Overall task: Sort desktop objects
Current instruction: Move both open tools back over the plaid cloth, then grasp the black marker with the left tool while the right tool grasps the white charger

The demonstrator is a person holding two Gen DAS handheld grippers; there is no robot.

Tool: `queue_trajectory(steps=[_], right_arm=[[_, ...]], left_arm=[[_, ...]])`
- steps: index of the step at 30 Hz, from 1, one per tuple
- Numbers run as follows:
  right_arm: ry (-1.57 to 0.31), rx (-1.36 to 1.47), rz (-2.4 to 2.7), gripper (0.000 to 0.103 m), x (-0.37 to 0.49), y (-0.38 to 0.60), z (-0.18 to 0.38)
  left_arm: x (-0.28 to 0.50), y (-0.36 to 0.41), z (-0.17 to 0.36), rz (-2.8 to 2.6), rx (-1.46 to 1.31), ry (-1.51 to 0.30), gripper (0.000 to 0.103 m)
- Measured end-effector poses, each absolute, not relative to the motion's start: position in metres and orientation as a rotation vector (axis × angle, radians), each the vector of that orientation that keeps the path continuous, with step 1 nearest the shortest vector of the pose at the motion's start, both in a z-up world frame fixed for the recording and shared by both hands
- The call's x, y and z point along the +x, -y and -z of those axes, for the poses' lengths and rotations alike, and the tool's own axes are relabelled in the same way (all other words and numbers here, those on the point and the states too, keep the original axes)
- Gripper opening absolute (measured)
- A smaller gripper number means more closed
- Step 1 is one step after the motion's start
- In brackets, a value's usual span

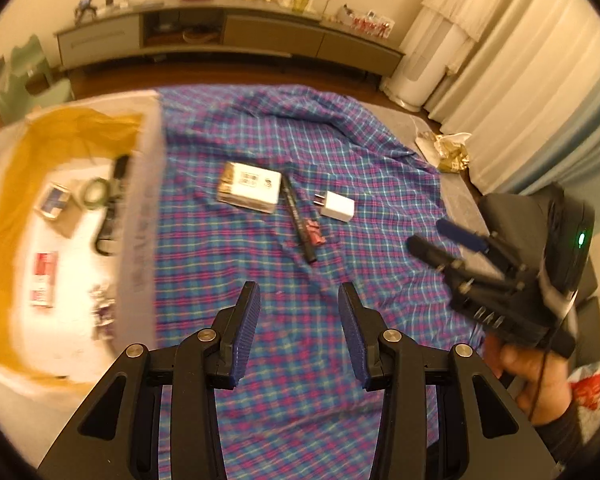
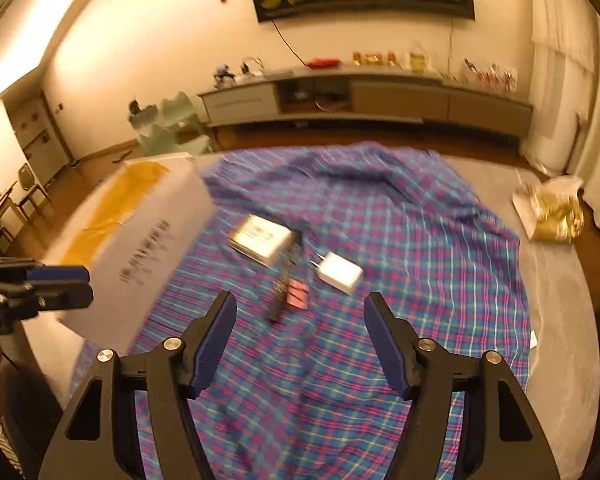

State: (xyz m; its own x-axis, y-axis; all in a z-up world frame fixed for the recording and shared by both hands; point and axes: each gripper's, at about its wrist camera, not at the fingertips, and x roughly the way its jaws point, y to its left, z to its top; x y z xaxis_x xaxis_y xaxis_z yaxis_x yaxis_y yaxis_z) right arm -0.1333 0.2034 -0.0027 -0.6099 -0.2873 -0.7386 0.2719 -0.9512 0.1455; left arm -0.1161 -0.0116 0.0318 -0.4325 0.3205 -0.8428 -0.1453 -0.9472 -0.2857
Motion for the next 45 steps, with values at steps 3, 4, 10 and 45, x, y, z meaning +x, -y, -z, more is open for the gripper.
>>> queue_trajectory(steps=[3, 4, 10, 45], right_arm=[[-0.017, 1.232, 2.567, 0.063, -0.154, -0.204, 0.024], [-0.03, 1.245, 2.565, 0.063, -0.161, -0.204, 0.029], [-0.083, 1.311, 2.534, 0.062, -0.211, -0.195, 0.069], [-0.075, 1.319, 2.406, 0.031, -0.219, -0.198, 0.079]], left_arm=[[-0.143, -0.004, -0.009, -2.421, -1.537, 0.281, 0.043], [-0.152, -0.01, -0.002, -2.424, -1.554, 0.281, 0.043], [-0.202, -0.038, 0.038, -2.419, -1.622, 0.265, 0.043], [-0.238, -0.051, 0.067, -2.455, -1.619, 0.174, 0.014]])
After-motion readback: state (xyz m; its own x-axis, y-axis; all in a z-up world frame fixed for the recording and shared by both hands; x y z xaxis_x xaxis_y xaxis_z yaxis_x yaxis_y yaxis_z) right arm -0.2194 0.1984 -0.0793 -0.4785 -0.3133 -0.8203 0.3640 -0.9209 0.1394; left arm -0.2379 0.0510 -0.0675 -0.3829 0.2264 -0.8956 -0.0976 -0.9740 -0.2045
